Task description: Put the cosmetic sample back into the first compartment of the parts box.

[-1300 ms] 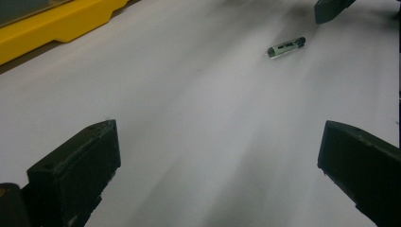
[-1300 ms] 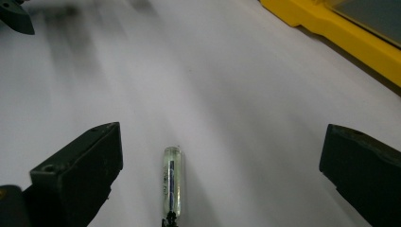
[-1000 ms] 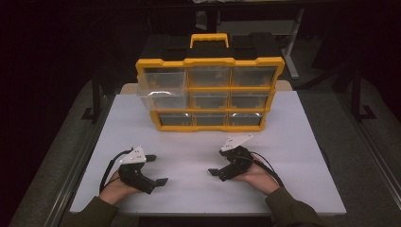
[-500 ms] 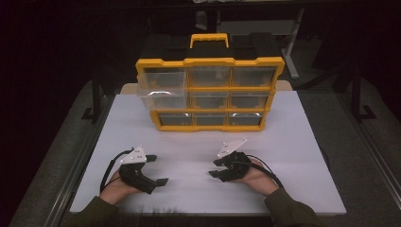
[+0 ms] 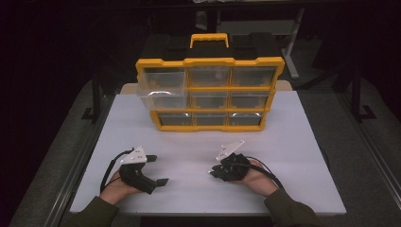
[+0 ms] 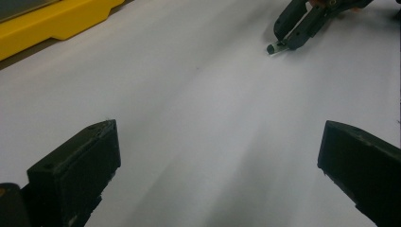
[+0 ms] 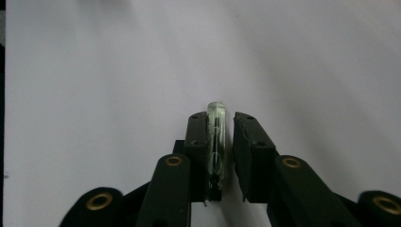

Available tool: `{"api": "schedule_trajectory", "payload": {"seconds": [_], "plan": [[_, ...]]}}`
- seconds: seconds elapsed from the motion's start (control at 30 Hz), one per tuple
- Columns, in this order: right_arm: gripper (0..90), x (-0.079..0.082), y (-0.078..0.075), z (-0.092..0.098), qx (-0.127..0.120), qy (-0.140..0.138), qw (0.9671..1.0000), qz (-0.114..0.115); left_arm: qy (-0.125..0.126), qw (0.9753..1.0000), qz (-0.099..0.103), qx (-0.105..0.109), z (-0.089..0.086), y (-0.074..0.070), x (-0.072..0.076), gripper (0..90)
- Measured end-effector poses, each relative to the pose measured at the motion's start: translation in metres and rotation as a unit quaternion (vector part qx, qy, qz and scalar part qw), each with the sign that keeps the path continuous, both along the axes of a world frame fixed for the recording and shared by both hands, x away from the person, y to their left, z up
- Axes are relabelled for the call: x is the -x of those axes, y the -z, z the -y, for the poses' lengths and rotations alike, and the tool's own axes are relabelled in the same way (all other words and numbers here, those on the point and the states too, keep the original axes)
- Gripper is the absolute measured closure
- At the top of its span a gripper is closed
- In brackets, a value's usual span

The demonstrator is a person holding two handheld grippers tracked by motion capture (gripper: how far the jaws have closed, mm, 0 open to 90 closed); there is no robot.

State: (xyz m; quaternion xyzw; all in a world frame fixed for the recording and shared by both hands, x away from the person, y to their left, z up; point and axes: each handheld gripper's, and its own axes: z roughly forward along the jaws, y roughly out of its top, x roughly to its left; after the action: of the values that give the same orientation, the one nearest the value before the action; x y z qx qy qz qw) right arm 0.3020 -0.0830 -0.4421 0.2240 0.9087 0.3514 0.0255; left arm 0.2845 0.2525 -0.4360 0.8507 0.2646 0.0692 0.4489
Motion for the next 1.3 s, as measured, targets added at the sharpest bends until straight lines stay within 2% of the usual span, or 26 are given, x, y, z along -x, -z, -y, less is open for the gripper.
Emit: {"api": "schedule_trajectory", "payload": {"seconds": [0.03,0.07,0.13,0.2,0.3,0.4,0.47,0.53,0.63,0.67,0.7,0.73,1.3], "plan": [[77.2,0.001,0.000,0.000,0.005,0.000,1.0000,0.001,0.001,1.0000,0.001,-0.002,0.000,0.000,0.000,0.0],[78.0,-0.001,0.001,0.000,0.013,-0.006,0.9998,0.016,0.001,1.0000,0.000,-0.001,0.000,0.000,0.000,0.0],[79.0,-0.001,0.001,0.000,0.014,-0.006,0.9997,0.017,0.000,1.0000,-0.002,0.001,0.000,0.000,0.000,0.0],[79.1,0.001,0.001,-0.001,0.006,0.001,1.0000,0.005,0.000,1.0000,-0.002,0.000,0.000,0.001,0.000,0.0],[79.3,0.001,0.001,-0.001,0.006,0.001,1.0000,0.004,0.001,1.0000,-0.003,-0.001,0.000,0.001,0.000,0.0],[79.9,-0.001,0.001,0.000,0.015,-0.005,0.9997,0.018,0.001,1.0000,-0.003,-0.001,0.001,0.001,0.000,0.0],[80.0,0.000,0.001,0.000,0.016,-0.004,0.9997,0.017,0.001,1.0000,-0.003,-0.002,0.000,0.001,0.000,0.0],[80.0,0.001,0.000,0.000,0.006,0.003,1.0000,0.000,0.001,1.0000,-0.004,-0.001,0.000,0.001,0.000,0.0],[80.0,0.000,0.000,0.001,0.003,0.006,1.0000,-0.004,0.001,1.0000,-0.004,-0.002,0.000,0.001,0.000,0.0],[80.0,-0.002,0.001,0.002,0.012,0.000,0.9999,0.011,0.000,1.0000,-0.004,-0.001,0.000,0.001,0.000,0.0],[80.0,-0.002,0.000,0.002,0.009,0.002,0.9999,0.006,0.001,1.0000,-0.003,-0.002,0.000,0.001,0.000,0.0],[80.0,-0.002,-0.001,0.003,0.013,0.000,0.9998,0.015,0.001,1.0000,-0.004,-0.001,0.000,0.001,0.000,0.0],[80.0,-0.009,-0.019,0.017,0.005,0.016,0.9999,-0.002,0.002,1.0000,-0.007,0.001,0.001,0.002,-0.001,0.0]]}}
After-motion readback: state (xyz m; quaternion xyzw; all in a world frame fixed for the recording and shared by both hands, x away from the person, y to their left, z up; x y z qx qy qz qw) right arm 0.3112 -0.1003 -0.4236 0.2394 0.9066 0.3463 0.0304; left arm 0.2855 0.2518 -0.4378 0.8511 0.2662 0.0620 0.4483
